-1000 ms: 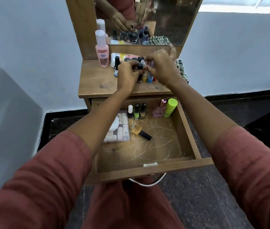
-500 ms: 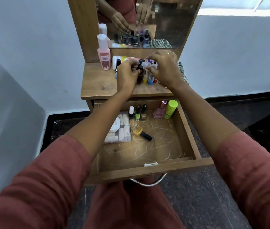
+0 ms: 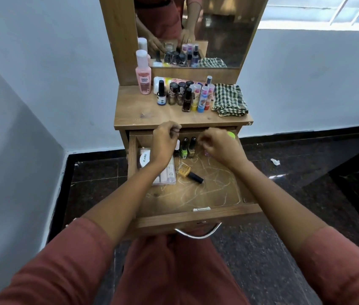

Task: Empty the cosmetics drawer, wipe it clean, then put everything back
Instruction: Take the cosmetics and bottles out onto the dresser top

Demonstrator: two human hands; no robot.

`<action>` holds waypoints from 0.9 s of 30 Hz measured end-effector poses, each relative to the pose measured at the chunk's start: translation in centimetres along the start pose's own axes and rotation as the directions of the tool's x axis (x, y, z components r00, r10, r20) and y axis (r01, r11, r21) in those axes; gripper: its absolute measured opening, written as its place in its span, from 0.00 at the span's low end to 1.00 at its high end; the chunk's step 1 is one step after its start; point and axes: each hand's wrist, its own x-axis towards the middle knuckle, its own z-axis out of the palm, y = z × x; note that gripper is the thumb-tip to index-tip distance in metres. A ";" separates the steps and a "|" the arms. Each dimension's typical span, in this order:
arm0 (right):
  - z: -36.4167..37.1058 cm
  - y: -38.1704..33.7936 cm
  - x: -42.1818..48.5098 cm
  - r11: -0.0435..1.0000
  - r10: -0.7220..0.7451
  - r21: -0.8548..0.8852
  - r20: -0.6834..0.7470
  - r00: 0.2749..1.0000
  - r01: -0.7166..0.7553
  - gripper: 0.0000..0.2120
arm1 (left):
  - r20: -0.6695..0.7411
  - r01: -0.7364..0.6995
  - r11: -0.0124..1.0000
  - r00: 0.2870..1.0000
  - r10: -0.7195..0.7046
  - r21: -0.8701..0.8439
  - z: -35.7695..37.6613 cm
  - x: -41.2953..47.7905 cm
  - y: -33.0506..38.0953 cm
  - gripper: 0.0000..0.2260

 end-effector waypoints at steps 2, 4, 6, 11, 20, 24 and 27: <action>1.4 0.2 -1.2 0.997 0.074 -0.023 0.147 0.986 -0.072 0.08 | 0.019 0.039 0.999 0.999 -0.040 0.026 0.2 -0.7 -0.7 0.11; 2.8 0.5 -2.1 0.989 0.145 -0.054 0.262 0.954 -0.136 0.08 | 0.034 0.067 0.995 0.997 -0.070 0.072 0.3 -1.2 -1.2 0.13; 3.9 0.7 -2.6 0.980 0.200 -0.062 0.327 0.924 -0.190 0.09 | 0.045 0.082 0.991 0.995 -0.087 0.105 0.5 -1.5 -1.6 0.14; 5.3 0.7 -2.6 0.959 0.275 -0.067 0.433 0.858 -0.274 0.14 | 0.068 0.081 0.988 0.993 -0.091 0.133 1.0 -1.7 -1.9 0.16; 6.0 0.7 -2.5 0.928 0.367 -0.251 0.486 0.793 -0.275 0.18 | 0.104 0.091 0.977 0.988 -0.112 0.193 1.8 -0.7 -1.4 0.15; 6.1 0.7 -2.5 0.923 0.383 -0.232 0.476 0.792 -0.307 0.18 | 0.087 0.105 0.975 0.988 -0.124 0.197 1.7 -0.5 -2.0 0.09; 6.0 0.7 -2.5 0.919 0.392 -0.149 0.438 0.809 -0.365 0.16 | 0.085 0.123 0.976 0.986 -0.140 0.180 1.6 -0.4 -2.0 0.09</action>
